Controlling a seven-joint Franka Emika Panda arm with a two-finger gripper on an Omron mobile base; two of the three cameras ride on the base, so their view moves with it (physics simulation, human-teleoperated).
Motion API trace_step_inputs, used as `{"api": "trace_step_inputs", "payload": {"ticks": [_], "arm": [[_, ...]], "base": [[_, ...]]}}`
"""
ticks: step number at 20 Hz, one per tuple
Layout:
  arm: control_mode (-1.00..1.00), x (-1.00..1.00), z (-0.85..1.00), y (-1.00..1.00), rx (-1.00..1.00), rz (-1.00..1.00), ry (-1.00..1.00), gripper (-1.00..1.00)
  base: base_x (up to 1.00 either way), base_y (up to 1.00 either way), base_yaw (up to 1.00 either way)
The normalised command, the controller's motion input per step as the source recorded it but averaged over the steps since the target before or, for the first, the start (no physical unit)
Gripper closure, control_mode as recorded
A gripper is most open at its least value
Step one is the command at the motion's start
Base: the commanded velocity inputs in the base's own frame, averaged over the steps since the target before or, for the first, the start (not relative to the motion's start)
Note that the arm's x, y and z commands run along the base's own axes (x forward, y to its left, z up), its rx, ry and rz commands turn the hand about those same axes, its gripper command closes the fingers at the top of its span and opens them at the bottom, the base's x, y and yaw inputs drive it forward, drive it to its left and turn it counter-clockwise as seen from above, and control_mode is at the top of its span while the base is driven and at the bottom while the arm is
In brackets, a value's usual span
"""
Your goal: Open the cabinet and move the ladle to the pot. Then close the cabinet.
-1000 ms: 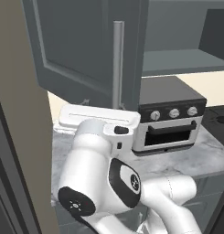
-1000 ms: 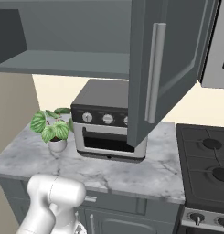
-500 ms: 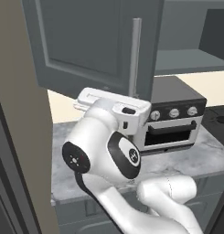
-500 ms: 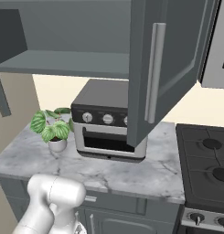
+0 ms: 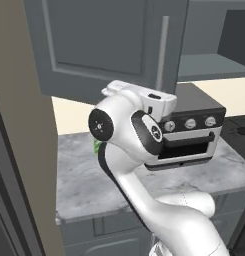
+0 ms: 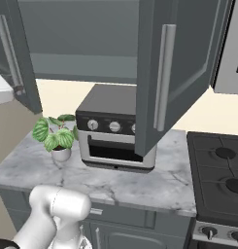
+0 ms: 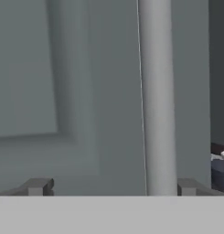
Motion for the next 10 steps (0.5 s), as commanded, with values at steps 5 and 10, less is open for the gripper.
{"api": "trace_step_inputs", "payload": {"ticks": [5, 10], "arm": [[-1.00, 1.00, 0.00, -0.63, 0.04, 0.07, 0.00, -1.00], [-1.00, 1.00, 0.00, -0.49, 0.03, 0.16, 0.00, -1.00]], "base": [[0.00, 0.00, 0.00], [0.00, 0.00, 0.00]]}}
